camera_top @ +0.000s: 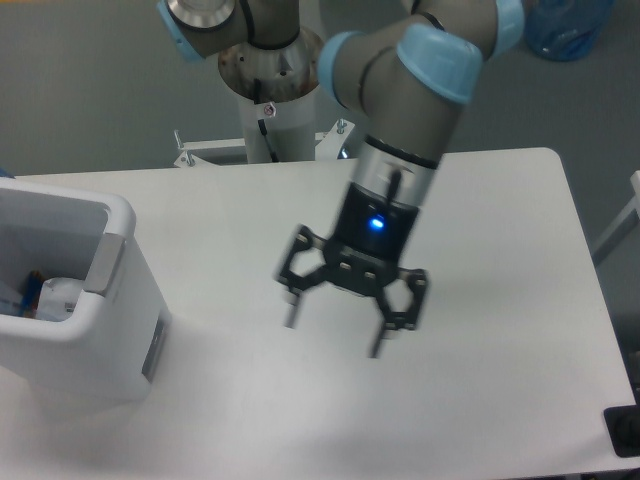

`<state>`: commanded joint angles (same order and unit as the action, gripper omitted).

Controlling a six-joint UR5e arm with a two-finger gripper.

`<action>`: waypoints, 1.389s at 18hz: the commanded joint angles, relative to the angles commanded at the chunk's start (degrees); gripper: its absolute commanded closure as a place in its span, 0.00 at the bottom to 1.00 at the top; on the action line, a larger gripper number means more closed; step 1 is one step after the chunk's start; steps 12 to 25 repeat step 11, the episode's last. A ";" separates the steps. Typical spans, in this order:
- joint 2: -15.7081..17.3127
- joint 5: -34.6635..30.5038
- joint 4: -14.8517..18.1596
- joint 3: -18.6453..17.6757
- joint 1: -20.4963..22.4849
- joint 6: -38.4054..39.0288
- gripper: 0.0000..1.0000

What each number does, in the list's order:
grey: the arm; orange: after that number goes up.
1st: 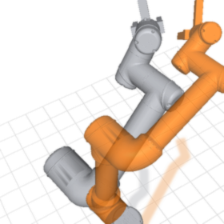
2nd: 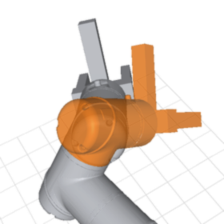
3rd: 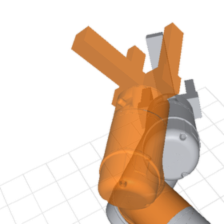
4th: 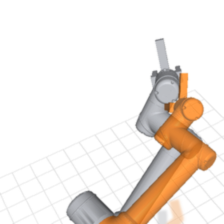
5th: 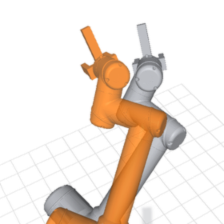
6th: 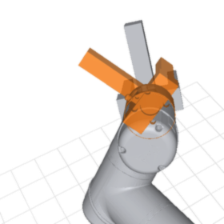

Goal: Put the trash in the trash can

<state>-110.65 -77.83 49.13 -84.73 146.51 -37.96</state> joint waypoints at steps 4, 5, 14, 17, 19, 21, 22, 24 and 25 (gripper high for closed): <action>-0.80 -7.33 3.59 0.44 -0.70 -7.99 0.00; -0.88 -7.42 5.35 0.61 -0.70 -9.48 0.00; -0.80 -11.99 11.51 0.44 -1.05 -23.74 0.00; -0.80 -11.99 11.51 0.44 -1.05 -23.74 0.00; -0.80 -11.99 11.51 0.44 -1.05 -23.74 0.00; -0.80 -11.99 11.51 0.44 -1.05 -23.74 0.00; -0.80 -11.99 11.51 0.44 -1.05 -23.74 0.00; -0.80 -11.99 11.51 0.44 -1.05 -23.74 0.00; -0.80 -11.99 11.51 0.44 -1.05 -23.74 0.00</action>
